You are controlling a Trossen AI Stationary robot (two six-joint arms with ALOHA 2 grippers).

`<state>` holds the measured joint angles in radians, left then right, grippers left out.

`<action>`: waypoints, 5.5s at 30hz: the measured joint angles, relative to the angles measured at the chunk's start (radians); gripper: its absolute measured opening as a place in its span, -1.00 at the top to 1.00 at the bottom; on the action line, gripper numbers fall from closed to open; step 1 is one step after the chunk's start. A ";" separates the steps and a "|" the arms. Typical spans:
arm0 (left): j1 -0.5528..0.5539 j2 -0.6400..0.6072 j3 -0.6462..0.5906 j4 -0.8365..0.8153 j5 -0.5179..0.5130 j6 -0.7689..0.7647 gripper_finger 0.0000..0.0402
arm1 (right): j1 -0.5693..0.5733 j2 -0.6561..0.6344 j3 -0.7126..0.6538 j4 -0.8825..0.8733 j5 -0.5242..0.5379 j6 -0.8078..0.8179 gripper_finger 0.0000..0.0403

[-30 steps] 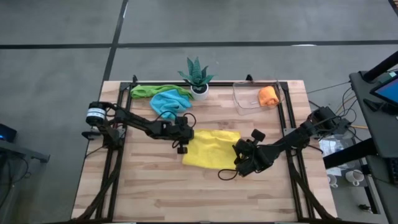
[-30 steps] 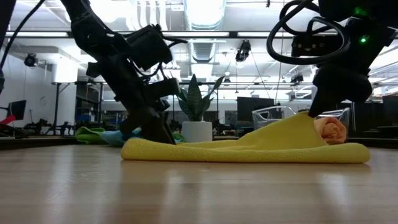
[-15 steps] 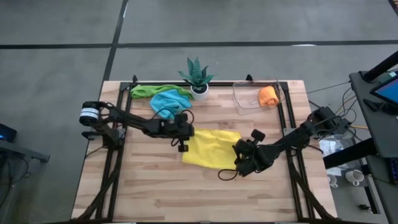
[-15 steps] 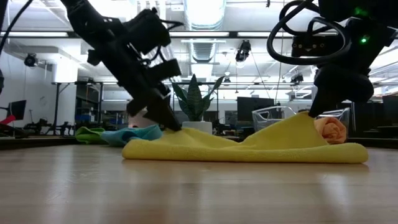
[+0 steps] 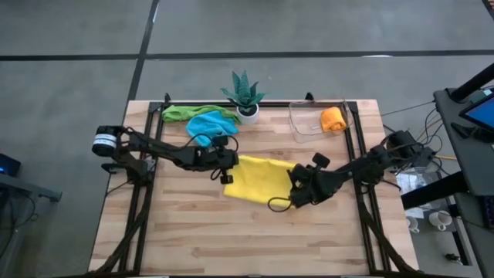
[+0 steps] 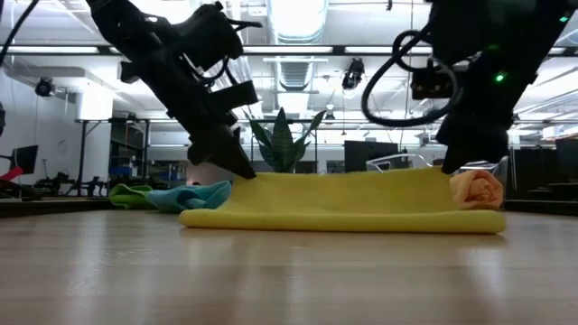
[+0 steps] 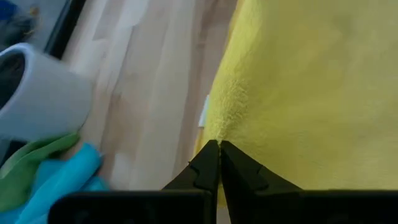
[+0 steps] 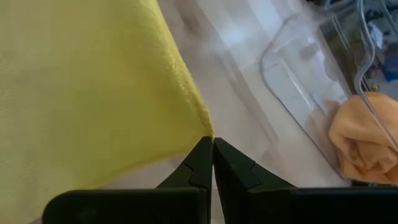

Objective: Roll microfiber towels into tight, uniform cylinder then place into a basket
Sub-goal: Fold the yellow microfiber cloth

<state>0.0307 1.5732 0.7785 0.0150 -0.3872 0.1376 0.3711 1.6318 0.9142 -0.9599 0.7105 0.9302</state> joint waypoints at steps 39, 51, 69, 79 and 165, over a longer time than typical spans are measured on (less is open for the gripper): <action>-0.001 -0.013 0.018 0.077 -0.174 0.075 0.00 | -0.066 -0.055 -0.035 0.021 0.129 -0.040 0.08; -0.097 -0.002 -0.097 0.098 0.091 -0.096 0.77 | 0.108 -0.087 -0.227 0.767 -0.011 -0.333 0.35; -0.277 0.115 -0.131 0.175 0.083 -0.450 1.00 | 0.109 -0.025 -0.317 0.896 -0.259 -0.213 0.96; -0.435 0.115 -0.116 0.164 0.098 -0.628 1.00 | 0.170 -0.007 -0.312 0.926 -0.363 -0.174 0.96; -0.304 -0.206 -0.151 0.165 -0.033 -0.233 1.00 | 0.229 -0.197 -0.235 0.813 -0.208 -0.346 0.96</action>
<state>-0.2730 1.3669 0.6277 0.1799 -0.4205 -0.0950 0.6000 1.4343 0.6788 -0.1466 0.5025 0.5838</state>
